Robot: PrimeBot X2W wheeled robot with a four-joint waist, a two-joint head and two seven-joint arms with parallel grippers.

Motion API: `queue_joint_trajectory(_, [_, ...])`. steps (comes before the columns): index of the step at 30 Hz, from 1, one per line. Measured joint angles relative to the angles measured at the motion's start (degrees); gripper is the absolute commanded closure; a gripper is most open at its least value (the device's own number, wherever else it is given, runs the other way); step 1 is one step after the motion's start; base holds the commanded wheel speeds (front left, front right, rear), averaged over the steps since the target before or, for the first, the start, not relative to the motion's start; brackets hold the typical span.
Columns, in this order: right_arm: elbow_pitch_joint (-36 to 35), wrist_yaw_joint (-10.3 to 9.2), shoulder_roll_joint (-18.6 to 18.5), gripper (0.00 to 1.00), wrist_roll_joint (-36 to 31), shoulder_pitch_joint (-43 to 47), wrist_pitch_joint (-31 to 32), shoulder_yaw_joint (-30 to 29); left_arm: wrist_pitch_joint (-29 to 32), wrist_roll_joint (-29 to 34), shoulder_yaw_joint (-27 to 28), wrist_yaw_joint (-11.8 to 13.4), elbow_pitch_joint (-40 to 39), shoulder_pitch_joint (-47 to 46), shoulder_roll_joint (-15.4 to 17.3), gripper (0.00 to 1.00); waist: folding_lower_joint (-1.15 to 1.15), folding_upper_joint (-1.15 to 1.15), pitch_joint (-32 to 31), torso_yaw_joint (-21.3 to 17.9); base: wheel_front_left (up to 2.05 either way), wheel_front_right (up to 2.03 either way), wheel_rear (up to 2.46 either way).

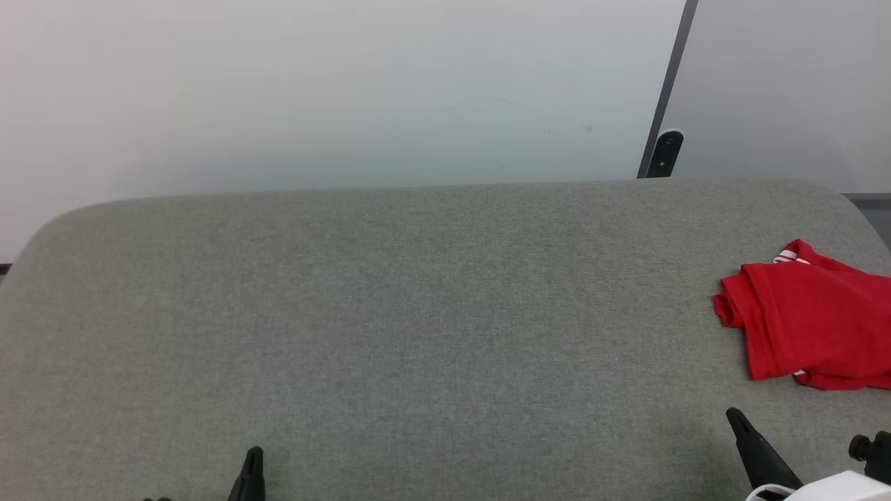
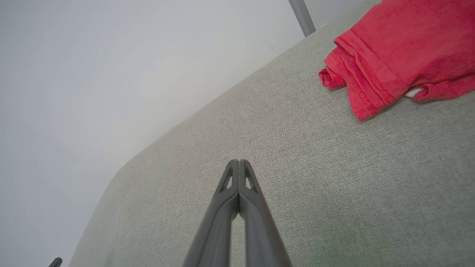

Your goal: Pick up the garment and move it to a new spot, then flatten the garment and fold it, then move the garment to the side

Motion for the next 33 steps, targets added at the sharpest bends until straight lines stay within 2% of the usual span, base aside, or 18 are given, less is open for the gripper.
queue_joint_trajectory(33, [4.97, -0.01, 2.22, 1.0, 20.28, -5.38, -0.99, -2.53, 6.05, -22.48, 2.23, -1.0, 1.67, -5.98, -0.62, 1.0, 0.0, 0.0, 0.75, 0.4, 0.0, 0.0, 0.0])
